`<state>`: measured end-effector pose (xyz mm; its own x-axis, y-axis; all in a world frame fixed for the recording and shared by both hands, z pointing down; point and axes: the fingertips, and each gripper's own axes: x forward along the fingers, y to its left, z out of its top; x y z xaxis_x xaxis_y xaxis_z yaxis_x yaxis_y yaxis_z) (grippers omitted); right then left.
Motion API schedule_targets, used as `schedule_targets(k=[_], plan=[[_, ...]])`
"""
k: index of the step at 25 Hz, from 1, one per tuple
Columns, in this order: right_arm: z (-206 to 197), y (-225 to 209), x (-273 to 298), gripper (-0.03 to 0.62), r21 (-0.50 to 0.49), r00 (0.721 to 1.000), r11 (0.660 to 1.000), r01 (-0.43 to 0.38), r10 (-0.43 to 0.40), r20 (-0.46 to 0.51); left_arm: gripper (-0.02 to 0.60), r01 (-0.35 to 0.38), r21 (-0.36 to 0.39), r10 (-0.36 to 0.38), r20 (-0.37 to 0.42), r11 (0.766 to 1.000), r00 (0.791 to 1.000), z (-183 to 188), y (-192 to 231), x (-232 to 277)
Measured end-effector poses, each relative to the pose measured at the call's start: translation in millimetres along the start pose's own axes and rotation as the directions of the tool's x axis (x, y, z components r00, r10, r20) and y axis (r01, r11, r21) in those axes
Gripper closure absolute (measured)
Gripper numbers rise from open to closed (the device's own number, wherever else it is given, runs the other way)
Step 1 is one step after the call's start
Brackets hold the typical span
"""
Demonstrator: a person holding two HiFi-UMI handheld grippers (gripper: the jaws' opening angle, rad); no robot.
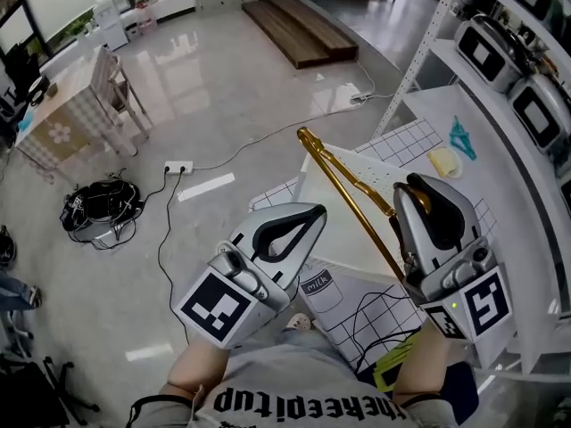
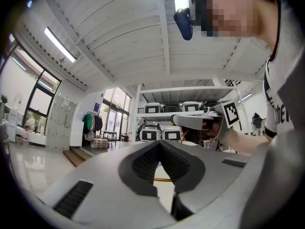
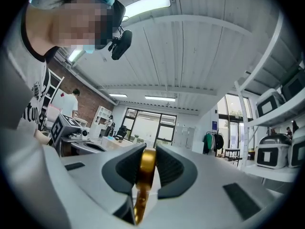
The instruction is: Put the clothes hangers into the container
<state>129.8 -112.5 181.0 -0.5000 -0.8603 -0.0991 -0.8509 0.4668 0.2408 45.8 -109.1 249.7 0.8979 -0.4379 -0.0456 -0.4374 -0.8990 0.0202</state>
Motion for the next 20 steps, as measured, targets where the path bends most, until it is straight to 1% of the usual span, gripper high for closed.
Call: schedule_targets(k=[9, 20], plan=[[-23, -18, 14, 0.52, 0.029, 0.998, 0.997, -0.066, 0.066, 0.015, 0.569, -0.079, 0.004, 0.079, -0.025, 0.997, 0.997, -11, 8, 13], [-56, -28, 25, 0.52, 0.068, 0.996, 0.993, -0.093, 0.093, 0.006, 0.569, -0.138, -0.003, 0.137, -0.078, 0.99, 0.987, -28, 13, 16]])
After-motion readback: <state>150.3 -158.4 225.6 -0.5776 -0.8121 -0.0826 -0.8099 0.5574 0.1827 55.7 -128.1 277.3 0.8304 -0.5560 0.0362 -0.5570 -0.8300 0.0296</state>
